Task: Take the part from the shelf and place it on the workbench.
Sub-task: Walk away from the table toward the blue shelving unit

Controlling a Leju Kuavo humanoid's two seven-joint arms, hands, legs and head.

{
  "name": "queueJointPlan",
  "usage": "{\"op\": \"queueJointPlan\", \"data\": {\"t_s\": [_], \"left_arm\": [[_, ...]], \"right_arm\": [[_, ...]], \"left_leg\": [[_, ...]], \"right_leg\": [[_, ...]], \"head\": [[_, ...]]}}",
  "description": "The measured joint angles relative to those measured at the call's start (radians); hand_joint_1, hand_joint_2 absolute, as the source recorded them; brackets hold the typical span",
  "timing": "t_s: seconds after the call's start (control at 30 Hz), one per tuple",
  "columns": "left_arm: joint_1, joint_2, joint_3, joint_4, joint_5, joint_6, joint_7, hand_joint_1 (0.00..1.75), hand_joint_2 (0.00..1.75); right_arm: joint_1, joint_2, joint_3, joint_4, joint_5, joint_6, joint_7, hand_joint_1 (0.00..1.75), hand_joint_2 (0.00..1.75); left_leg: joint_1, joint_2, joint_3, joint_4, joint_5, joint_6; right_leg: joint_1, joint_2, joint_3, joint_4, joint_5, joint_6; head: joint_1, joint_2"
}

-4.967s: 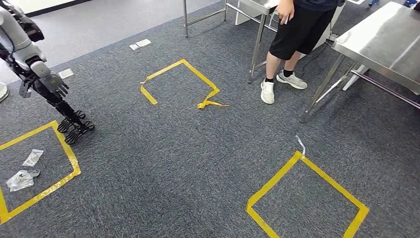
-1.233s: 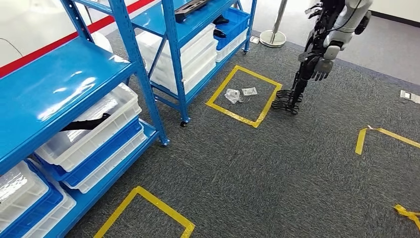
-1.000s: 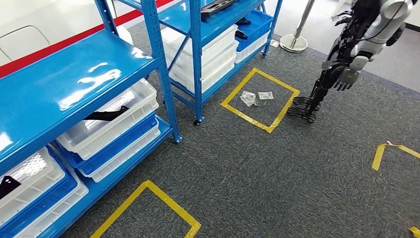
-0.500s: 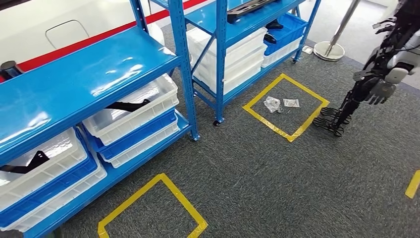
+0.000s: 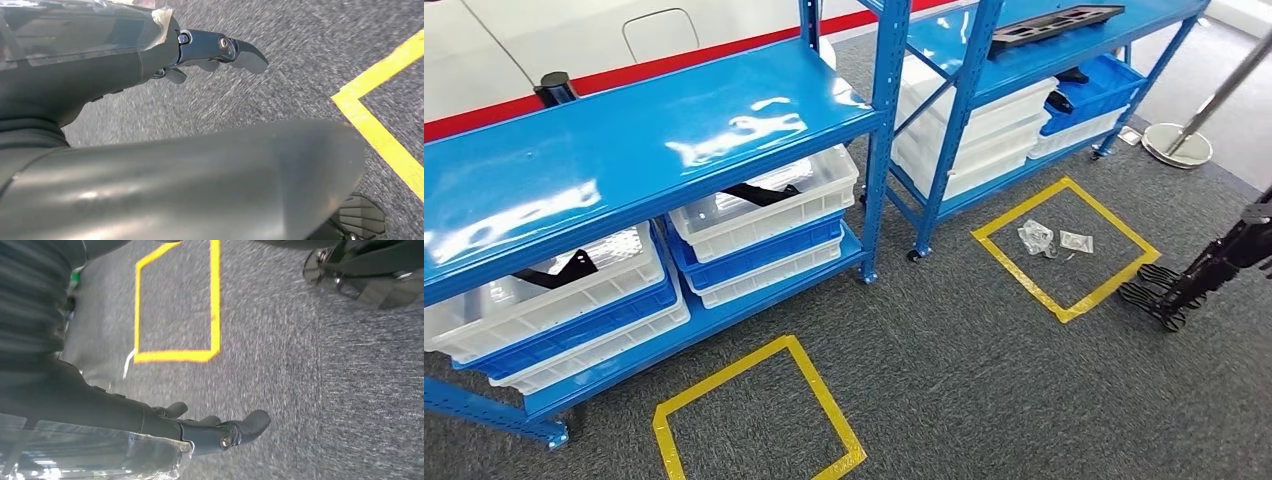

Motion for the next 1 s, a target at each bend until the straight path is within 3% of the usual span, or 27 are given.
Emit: {"op": "queueJointPlan", "data": {"t_s": [0.03,0.07,0.1,0.13,0.17,0.23,0.3,0.37,0.43,0.5,0.53,0.57,0.6,0.67,0.7,0.73,0.8,0.83,0.9,0.93,1.0], "left_arm": [[0.002,0.0,0.0,0.0,0.0,0.0,0.0,0.0,0.0],[0.003,0.0,0.0,0.0,0.0,0.001,0.0,0.0,0.0],[0.004,0.0,0.0,0.0,0.0,0.002,0.0,0.0,0.0],[0.004,0.0,0.0,0.0,0.0,0.003,0.0,0.0,0.0],[0.003,0.001,0.0,0.0,0.0,0.004,0.0,0.0,0.0],[0.003,0.002,0.0,0.0,0.0,0.005,0.001,0.0,0.0],[0.007,0.003,0.0,0.0,0.0,0.005,0.002,0.0,0.0],[0.008,0.004,0.001,0.0,0.0,0.003,0.001,0.0,0.0],[0.005,0.004,0.0,0.0,-0.001,0.002,-0.002,0.0,0.0],[0.004,0.003,0.0,0.0,-0.001,0.001,-0.005,0.0,0.0],[0.005,0.003,0.0,0.0,-0.001,0.0,-0.006,0.0,0.0],[0.007,0.002,0.001,0.0,-0.001,0.0,-0.007,0.0,0.0],[0.008,0.002,0.001,0.0,-0.002,0.0,-0.007,0.0,0.0],[0.005,0.002,0.001,0.0,-0.003,-0.001,-0.009,0.0,0.0],[0.003,0.002,0.001,0.0,-0.004,-0.002,-0.009,0.0,0.0],[0.001,0.002,0.0,0.0,-0.005,-0.003,-0.01,0.0,0.0],[0.002,0.003,0.0,0.0,-0.008,-0.006,-0.01,0.0,0.0],[0.004,0.003,0.0,0.0,-0.008,-0.007,-0.01,0.0,0.0],[0.004,0.002,0.001,0.0,-0.008,-0.008,-0.009,0.0,0.0],[0.003,0.001,0.001,0.0,-0.009,-0.008,-0.009,0.0,0.0],[0.003,-0.001,0.0,0.0,-0.009,-0.009,-0.009,0.0,0.0]], "right_arm": [[0.001,-0.001,0.0,0.0,0.0,0.0,0.0,0.0,1.75],[0.001,-0.002,0.0,0.0,0.0,0.001,0.001,0.0,1.75],[0.001,-0.002,0.0,0.0,0.001,0.001,0.001,0.0,1.75],[0.001,-0.003,0.0,0.0,0.001,0.001,0.001,0.0,1.75],[0.001,-0.003,0.0,0.0,0.002,0.001,0.001,0.0,1.75],[0.001,-0.001,0.0,0.0,0.002,0.001,0.002,0.0,1.75],[0.001,0.001,0.0,0.0,0.0,0.001,0.002,0.0,1.75],[0.001,0.002,0.0,0.0,-0.001,0.0,0.003,0.0,1.75],[0.004,0.003,0.0,0.0,-0.001,-0.001,0.004,0.0,1.75],[0.008,0.004,0.0,0.0,-0.002,-0.001,0.004,0.0,1.75],[0.01,0.004,0.0,0.0,-0.002,-0.001,0.004,0.0,1.75],[0.01,0.004,0.0,0.0,-0.003,-0.002,0.004,0.0,1.75],[0.009,0.004,0.0,0.0,-0.003,-0.002,0.004,0.0,1.75],[0.006,0.005,0.0,0.0,-0.005,-0.002,0.004,0.0,1.75],[0.006,0.005,0.0,0.0,-0.005,-0.003,0.005,0.0,1.75],[0.005,0.005,0.0,0.0,-0.006,-0.004,0.005,0.0,1.75],[0.005,0.006,0.0,0.0,-0.006,-0.006,0.007,0.0,1.75],[0.004,0.005,0.0,0.0,-0.005,-0.006,0.007,0.0,1.75],[0.005,0.005,0.0,0.0,-0.004,-0.007,0.007,0.0,1.75],[0.006,0.004,0.0,0.0,-0.004,-0.007,0.007,0.0,1.75],[0.009,0.003,0.0,0.0,-0.004,-0.006,0.007,0.0,1.75]], "left_leg": [[0.001,-0.015,0.0,0.001,0.001,-0.001],[0.002,-0.03,0.001,0.001,0.001,-0.002],[0.003,-0.044,0.002,0.002,0.002,-0.005],[0.003,-0.057,0.001,0.004,0.003,-0.01],[0.002,-0.07,-0.002,0.006,0.003,-0.015],[-0.001,-0.089,-0.008,0.007,0.007,-0.029],[0.002,-0.103,-0.014,0.003,0.013,-0.042],[0.002,-0.068,-0.03,0.033,-0.008,-0.05],[0.001,-0.009,-0.08,0.142,-0.071,-0.056],[0.003,0.015,-0.136,0.265,-0.124,-0.061],[0.004,0.02,-0.143,0.285,-0.124,-0.061],[0.004,0.024,-0.131,0.267,-0.108,-0.06],[0.004,0.034,-0.099,0.214,-0.079,-0.058],[-0.001,0.077,-0.023,0.08,-0.031,-0.048],[-0.005,0.093,0.001,0.036,-0.02,-0.042],[-0.009,0.1,0.009,0.017,-0.019,-0.037],[-0.014,0.078,0.007,0.01,-0.015,-0.025],[-0.013,0.067,0.008,0.005,-0.01,-0.019],[-0.006,0.044,0.012,-0.006,0.001,-0.006],[-0.005,0.033,0.01,-0.008,0.004,-0.002],[-0.004,0.005,0.006,-0.007,0.008,0.002]], "right_leg": [[-0.002,0.002,-0.007,0.011,0.004,0.007],[-0.005,0.005,0.004,-0.02,0.025,0.017],[-0.01,0.013,0.031,-0.084,0.057,0.029],[-0.016,0.037,0.062,-0.157,0.087,0.039],[-0.02,0.057,0.085,-0.216,0.11,0.042],[-0.021,0.08,0.103,-0.265,0.127,0.033],[-0.02,0.058,0.105,-0.266,0.133,0.017],[-0.023,0.035,0.106,-0.269,0.139,0.001],[-0.019,0.008,0.105,-0.27,0.139,-0.013],[-0.013,-0.023,0.103,-0.27,0.138,-0.019],[-0.011,-0.037,0.102,-0.27,0.137,-0.019],[-0.01,-0.05,0.103,-0.27,0.137,-0.02],[-0.009,-0.061,0.104,-0.27,0.136,-0.02],[-0.004,-0.08,0.108,-0.269,0.134,-0.017],[0.0,-0.089,0.109,-0.268,0.132,-0.014],[0.004,-0.099,0.111,-0.268,0.13,-0.01],[0.007,-0.118,0.116,-0.27,0.128,-0.001],[0.006,-0.112,0.115,-0.263,0.124,0.004],[0.006,-0.064,0.092,-0.203,0.09,0.006],[0.002,-0.031,0.064,-0.144,0.062,0.004],[0.0,-0.002,0.007,-0.023,0.013,0.001]], "head": [[0.0,0.0],[0.0,0.0],[0.0,0.0],[0.001,0.0],[0.002,0.0],[0.0,0.0],[-0.003,0.0],[-0.007,0.0],[-0.015,0.0],[-0.017,0.0],[-0.018,0.0],[-0.018,0.0],[-0.018,0.0],[-0.018,0.0],[-0.016,0.0],[-0.015,0.0],[-0.014,0.0],[-0.014,0.0],[-0.011,0.0],[-0.009,0.0],[-0.007,0.0]]}}
